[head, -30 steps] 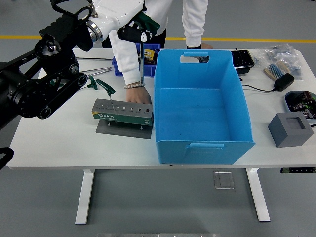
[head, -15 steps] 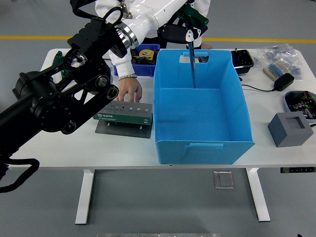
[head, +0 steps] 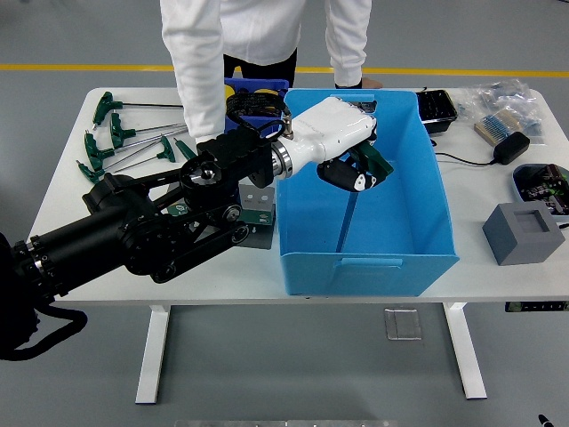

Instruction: Lift tool from toolbox,place it in box,lift tool from toolbox,place it in box

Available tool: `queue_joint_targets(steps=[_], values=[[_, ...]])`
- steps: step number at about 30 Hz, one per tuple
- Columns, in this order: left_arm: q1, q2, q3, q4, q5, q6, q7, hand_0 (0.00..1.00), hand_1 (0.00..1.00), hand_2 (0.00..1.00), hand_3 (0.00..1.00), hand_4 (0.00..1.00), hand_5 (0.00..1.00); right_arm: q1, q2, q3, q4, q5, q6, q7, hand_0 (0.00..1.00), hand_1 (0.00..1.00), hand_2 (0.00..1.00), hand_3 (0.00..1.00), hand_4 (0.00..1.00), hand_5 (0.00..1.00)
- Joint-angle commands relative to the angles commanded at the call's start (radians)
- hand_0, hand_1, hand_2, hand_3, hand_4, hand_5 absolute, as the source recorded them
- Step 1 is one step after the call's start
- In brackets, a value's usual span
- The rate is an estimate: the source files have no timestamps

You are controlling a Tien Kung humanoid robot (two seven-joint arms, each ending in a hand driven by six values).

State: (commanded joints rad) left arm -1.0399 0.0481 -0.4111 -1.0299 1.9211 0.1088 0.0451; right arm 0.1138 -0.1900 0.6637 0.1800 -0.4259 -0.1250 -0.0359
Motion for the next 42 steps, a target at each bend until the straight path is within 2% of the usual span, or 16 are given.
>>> queue_joint_targets(steps=[2,3,8,9,14,15,17,20,21,26,27,32,33,35,39,42], values=[[-0.004,-0.001,0.007,0.021,-0.008,-0.005,-0.012,0.09,0.002,0.002,0.019,0.655,0.415,0.0,-0.001,0.0,0.0,-0.001,0.0,0.0,0.63,0.567,0.699,0.77,0.992,0.939],[-0.005,-0.001,0.008,0.031,-0.01,-0.008,-0.021,0.144,0.007,0.075,0.106,0.674,0.42,-0.001,-0.001,0.001,0.0,-0.003,0.0,0.0,0.626,0.561,0.696,0.77,0.993,0.939],[-0.012,-0.003,0.012,0.057,-0.037,-0.062,-0.039,0.144,0.007,0.075,0.106,0.674,0.42,-0.002,-0.001,0.003,0.0,-0.006,-0.001,-0.001,0.626,0.561,0.696,0.77,0.993,0.939],[-0.012,-0.003,0.012,0.059,-0.042,-0.076,-0.038,0.245,0.235,0.3,0.429,0.815,0.559,-0.001,-0.001,0.003,0.0,-0.006,-0.001,-0.001,0.625,0.561,0.695,0.77,0.993,0.938],[-0.018,-0.016,0.024,0.071,-0.085,-0.154,-0.042,0.245,0.235,0.3,0.429,0.815,0.559,0.001,-0.002,0.001,0.0,-0.007,-0.001,-0.002,0.625,0.561,0.695,0.77,0.993,0.938],[-0.019,-0.019,0.026,0.072,-0.09,-0.163,-0.043,0.367,0.467,0.537,0.596,0.886,0.655,0.001,-0.002,0.002,0.0,-0.008,0.0,-0.002,0.623,0.561,0.694,0.767,0.993,0.939],[-0.022,-0.026,0.03,0.077,-0.097,-0.176,-0.048,0.367,0.467,0.537,0.596,0.886,0.655,0.002,-0.003,0.002,0.0,-0.01,0.0,-0.002,0.623,0.561,0.694,0.767,0.993,0.939],[-0.027,-0.037,0.03,0.088,-0.106,-0.172,-0.061,0.367,0.467,0.537,0.596,0.886,0.655,0.004,-0.003,0.01,0.0,-0.019,-0.001,-0.003,0.623,0.561,0.694,0.767,0.993,0.939],[-0.03,-0.042,0.027,0.093,-0.104,-0.165,-0.066,0.533,0.629,0.702,0.698,0.913,0.685,0.005,-0.003,0.015,0.0,-0.024,-0.002,-0.004,0.623,0.559,0.694,0.766,0.992,0.937],[-0.047,-0.048,-0.003,0.113,-0.087,-0.109,-0.087,0.533,0.629,0.702,0.698,0.913,0.685,0.009,-0.006,0.026,0.0,-0.037,-0.007,-0.005,0.623,0.559,0.694,0.766,0.992,0.937],[-0.053,-0.048,-0.011,0.117,-0.08,-0.097,-0.089,0.67,0.707,0.803,0.72,0.943,0.707,0.009,-0.007,0.028,0.0,-0.04,-0.007,-0.005,0.623,0.556,0.687,0.766,0.993,0.936],[-0.084,-0.048,-0.07,0.146,-0.041,-0.069,-0.079,0.67,0.707,0.803,0.72,0.943,0.707,0.013,-0.011,0.025,0.0,-0.045,-0.008,-0.006,0.623,0.556,0.687,0.766,0.993,0.936],[-0.089,-0.048,-0.085,0.149,-0.032,-0.067,-0.075,0.686,0.73,0.85,0.737,0.941,0.704,0.013,-0.012,0.023,0.0,-0.044,-0.007,-0.005,0.622,0.552,0.687,0.766,0.993,0.936],[-0.095,-0.048,-0.112,0.149,-0.018,-0.06,-0.07,0.686,0.73,0.85,0.737,0.941,0.704,0.013,-0.012,0.023,0.0,-0.044,-0.008,-0.004,0.622,0.552,0.687,0.766,0.993,0.936],[-0.083,-0.041,-0.174,0.119,0.015,-0.05,-0.058,0.69,0.731,0.846,0.735,0.942,0.699,0.007,-0.011,0.03,0.0,-0.046,-0.01,-0.002,0.618,0.547,0.682,0.765,0.994,0.935],[-0.05,-0.016,-0.223,0.067,0.049,-0.06,-0.048,0.69,0.731,0.846,0.735,0.942,0.699,0.001,-0.007,0.039,0.0,-0.048,-0.011,-0.003,0.618,0.547,0.682,0.765,0.994,0.935]])
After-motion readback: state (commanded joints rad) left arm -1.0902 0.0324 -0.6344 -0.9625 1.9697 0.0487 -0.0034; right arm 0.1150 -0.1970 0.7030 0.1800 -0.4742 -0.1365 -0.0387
